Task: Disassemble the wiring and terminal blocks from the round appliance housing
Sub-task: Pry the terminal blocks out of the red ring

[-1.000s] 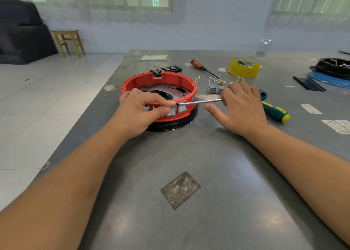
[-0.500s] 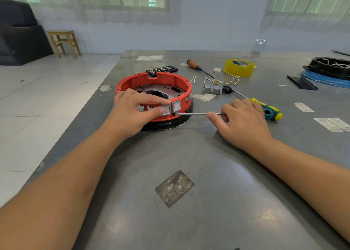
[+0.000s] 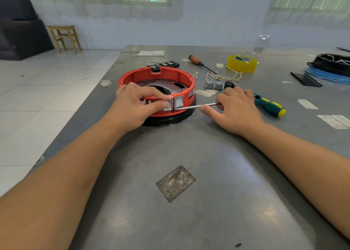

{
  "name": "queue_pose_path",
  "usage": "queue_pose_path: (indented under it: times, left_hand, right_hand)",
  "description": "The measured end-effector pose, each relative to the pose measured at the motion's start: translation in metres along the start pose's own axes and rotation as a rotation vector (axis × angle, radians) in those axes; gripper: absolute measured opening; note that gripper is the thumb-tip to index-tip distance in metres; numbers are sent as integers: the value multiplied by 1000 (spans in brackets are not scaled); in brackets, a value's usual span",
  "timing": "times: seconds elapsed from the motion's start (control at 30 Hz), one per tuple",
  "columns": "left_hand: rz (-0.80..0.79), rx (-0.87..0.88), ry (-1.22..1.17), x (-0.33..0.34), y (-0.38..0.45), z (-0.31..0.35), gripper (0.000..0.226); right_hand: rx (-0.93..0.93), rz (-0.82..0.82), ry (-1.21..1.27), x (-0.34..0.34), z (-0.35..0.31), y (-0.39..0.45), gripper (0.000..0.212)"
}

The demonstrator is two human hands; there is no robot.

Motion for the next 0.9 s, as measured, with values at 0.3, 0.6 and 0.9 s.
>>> queue_pose_path:
  times: [0.3, 0.6, 0.9]
  left_hand:
    - [-46, -6, -39, -2, 2, 1, 17]
    - [-55, -19, -46, -2, 3, 1, 14]
    - [-87, -33, -82, -2, 2, 0, 15]
  right_hand:
    - [-112, 106, -55, -1, 3, 19, 69]
    - [-134, 124, -67, -1, 4, 24, 70]
    - [-132, 68, -114, 5, 3, 34, 71]
Point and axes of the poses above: each hand's wrist, its own y-axis towards the middle knuckle, its own x-axis out of the palm, z = x × y, the point moved 4 cm from there along y, towards the middle knuckle, and after that the axes turned 13 degrees about -z, right-handed, at the moved point
